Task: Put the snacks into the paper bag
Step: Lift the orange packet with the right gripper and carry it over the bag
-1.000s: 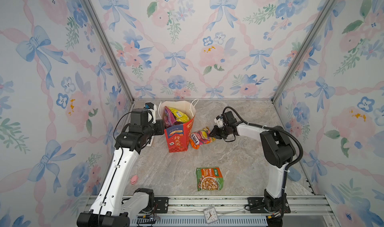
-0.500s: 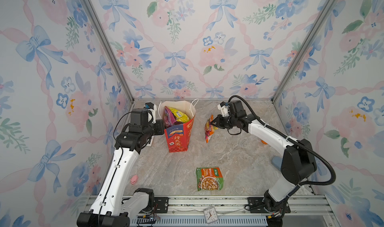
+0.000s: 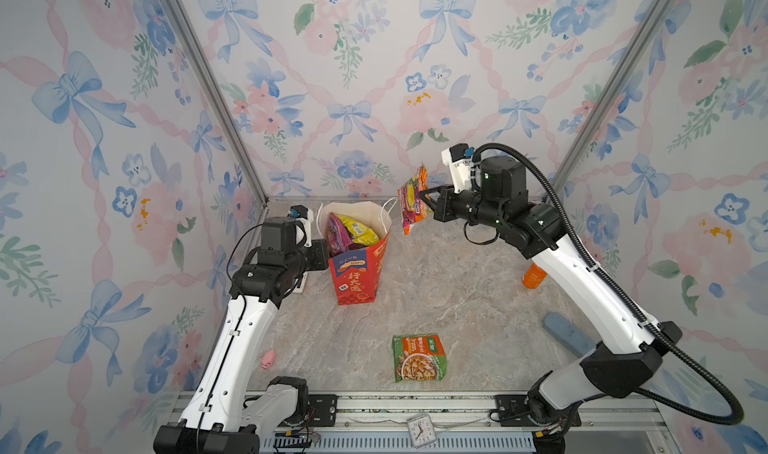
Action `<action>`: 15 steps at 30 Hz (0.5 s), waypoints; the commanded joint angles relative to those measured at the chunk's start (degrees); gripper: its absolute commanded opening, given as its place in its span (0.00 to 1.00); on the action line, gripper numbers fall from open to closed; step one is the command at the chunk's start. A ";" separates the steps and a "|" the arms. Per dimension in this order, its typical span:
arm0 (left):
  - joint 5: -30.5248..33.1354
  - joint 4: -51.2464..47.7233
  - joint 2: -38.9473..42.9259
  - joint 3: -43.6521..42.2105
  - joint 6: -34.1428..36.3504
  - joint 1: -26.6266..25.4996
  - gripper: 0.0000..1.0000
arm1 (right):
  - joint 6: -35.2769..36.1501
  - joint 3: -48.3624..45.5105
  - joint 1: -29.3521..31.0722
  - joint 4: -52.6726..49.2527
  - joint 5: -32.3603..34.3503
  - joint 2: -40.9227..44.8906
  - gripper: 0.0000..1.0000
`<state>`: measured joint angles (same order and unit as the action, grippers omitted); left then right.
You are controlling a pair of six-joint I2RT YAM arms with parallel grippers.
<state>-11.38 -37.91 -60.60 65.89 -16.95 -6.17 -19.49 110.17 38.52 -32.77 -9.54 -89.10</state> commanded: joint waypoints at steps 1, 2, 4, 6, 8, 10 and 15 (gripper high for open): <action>-0.75 -0.18 -0.05 0.61 0.70 0.37 0.00 | 4.72 7.56 2.95 -2.00 2.30 -2.92 0.00; -0.67 -0.23 0.05 0.68 0.70 0.37 0.00 | 5.44 9.99 3.88 -2.74 2.42 -4.04 0.00; -0.61 -0.22 0.04 0.65 0.69 0.42 0.00 | 6.63 14.59 5.31 -4.19 2.30 -7.12 0.00; -0.75 -0.21 -0.04 0.74 0.69 0.37 0.00 | 7.46 19.23 6.36 -6.16 2.20 -10.40 0.00; -0.75 -0.23 -0.11 0.90 0.69 0.40 0.00 | 8.19 23.85 7.29 -8.29 2.11 -13.65 0.00; -0.75 -0.23 -0.08 0.84 0.60 0.38 0.00 | 8.86 28.27 8.08 -10.64 2.07 -17.24 0.00; -0.65 -0.23 -0.09 0.90 0.69 0.44 0.00 | 9.91 36.62 8.95 -15.93 2.39 -24.87 0.00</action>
<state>-11.38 -37.91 -60.60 65.89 -16.95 -6.17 -11.53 142.74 46.72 -44.56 -8.08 -111.63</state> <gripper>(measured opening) 0.047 0.076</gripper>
